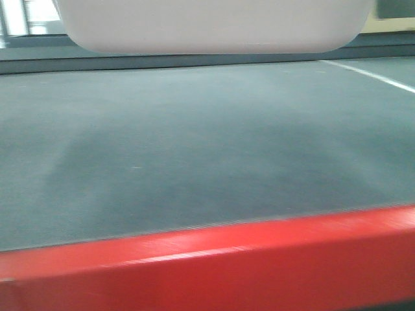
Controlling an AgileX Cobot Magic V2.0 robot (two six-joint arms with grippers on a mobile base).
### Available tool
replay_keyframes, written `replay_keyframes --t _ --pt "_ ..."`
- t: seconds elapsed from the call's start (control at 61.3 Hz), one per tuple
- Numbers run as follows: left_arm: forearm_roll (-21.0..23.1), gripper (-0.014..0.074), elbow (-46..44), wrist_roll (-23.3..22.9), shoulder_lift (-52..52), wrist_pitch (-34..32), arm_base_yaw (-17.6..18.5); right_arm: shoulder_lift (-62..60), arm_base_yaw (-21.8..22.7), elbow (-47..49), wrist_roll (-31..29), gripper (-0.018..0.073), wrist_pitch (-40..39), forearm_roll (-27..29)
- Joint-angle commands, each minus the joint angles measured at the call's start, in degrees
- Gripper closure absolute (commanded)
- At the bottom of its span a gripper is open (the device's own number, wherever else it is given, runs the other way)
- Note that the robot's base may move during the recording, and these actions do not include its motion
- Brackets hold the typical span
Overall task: Grab white bin and place on right shelf
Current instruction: 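Hold the bin raised with both grippers while driving away from the table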
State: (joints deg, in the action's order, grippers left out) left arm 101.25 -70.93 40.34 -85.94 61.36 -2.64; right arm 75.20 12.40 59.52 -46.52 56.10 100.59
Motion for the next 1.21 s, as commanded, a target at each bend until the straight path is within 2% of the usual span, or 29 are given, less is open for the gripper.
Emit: replay_keyframes --t 0.0,1.191 --pt "1.76 0.0722 -2.17 0.53 2.76 14.62 2.7 -2.12 -1.79 2.51 -0.44 0.0493 9.97 7.34" --pt "1.76 0.0722 -2.17 0.53 2.76 14.62 2.7 -2.12 -1.79 2.51 -0.44 0.0493 9.33 7.34"
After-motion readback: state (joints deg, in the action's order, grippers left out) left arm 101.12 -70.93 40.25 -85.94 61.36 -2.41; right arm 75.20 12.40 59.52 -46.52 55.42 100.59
